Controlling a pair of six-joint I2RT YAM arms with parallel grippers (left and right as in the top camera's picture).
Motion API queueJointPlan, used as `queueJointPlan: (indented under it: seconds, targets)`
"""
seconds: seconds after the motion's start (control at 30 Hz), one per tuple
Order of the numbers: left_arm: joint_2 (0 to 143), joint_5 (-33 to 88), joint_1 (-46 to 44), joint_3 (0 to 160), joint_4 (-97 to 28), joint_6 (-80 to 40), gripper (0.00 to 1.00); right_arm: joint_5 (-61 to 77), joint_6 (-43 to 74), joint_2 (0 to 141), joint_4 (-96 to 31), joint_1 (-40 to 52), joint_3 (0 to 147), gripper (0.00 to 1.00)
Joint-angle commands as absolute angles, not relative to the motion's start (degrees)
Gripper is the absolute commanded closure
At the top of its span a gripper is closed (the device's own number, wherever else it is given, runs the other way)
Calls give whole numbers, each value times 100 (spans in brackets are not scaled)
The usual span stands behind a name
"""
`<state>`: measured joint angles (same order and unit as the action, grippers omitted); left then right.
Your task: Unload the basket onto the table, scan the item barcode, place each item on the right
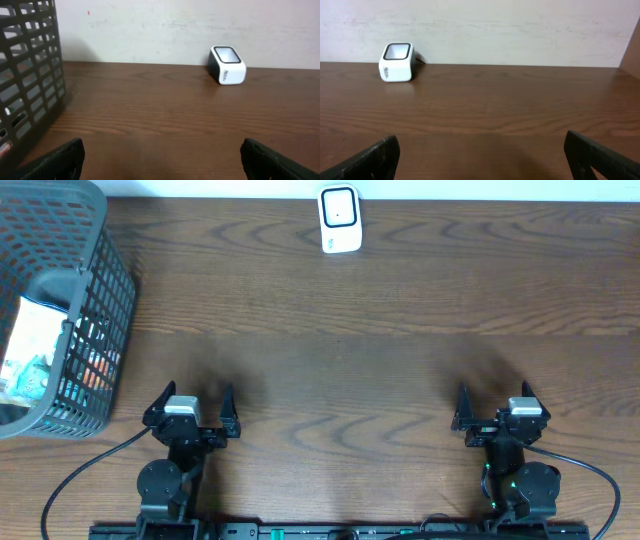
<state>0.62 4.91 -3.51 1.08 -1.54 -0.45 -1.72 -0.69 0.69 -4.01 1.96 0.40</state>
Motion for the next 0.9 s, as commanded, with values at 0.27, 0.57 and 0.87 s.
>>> queueJointPlan:
  seconds: [0.27, 0.57, 0.87]
  targets:
    - [23, 1463, -322, 27, -161, -2536, 3, -156, -137, 38, -423, 196, 32, 1]
    - [23, 1737, -322, 82, 1629, -3566, 2, -156, -134, 38, -423, 196, 32, 1]
    - [189, 845, -322, 1041, 2429, -2849, 2, -156, -137, 38, -423, 196, 32, 1]
